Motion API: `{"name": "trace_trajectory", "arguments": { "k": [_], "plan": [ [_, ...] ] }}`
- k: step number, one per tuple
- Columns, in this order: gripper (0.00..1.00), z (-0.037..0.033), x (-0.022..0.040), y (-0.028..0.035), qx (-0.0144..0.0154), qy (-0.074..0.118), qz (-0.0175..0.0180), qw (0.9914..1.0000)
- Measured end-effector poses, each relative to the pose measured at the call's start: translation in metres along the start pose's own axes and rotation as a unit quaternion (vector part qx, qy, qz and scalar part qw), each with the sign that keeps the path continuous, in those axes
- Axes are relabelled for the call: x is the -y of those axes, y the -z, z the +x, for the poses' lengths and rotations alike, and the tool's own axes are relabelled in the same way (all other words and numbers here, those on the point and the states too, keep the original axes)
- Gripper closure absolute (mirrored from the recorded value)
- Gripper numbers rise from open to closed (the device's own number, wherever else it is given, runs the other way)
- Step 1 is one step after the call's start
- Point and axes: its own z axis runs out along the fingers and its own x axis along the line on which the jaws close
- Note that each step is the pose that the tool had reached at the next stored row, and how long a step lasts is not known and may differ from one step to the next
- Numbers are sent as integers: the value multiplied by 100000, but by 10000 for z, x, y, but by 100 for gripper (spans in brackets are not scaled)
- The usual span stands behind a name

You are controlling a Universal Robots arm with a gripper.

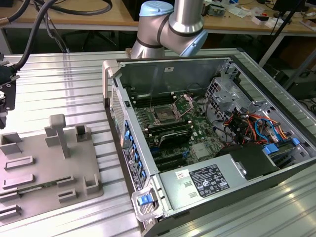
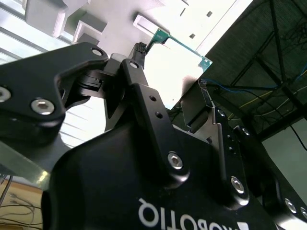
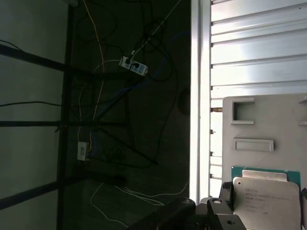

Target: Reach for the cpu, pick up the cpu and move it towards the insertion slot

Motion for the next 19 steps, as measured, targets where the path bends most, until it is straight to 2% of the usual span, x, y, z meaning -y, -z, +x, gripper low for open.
{"name": "trace_trajectory", "arguments": {
  "k": [6, 14, 19],
  "plan": [
    [45, -20, -1, 20, -20, -11, -2, 100000],
    [45, -17, -5, 139, -14, -9, -3, 100000],
    [45, -31, -4, 146, -41, 0, 0, 100000]
  ]
}}
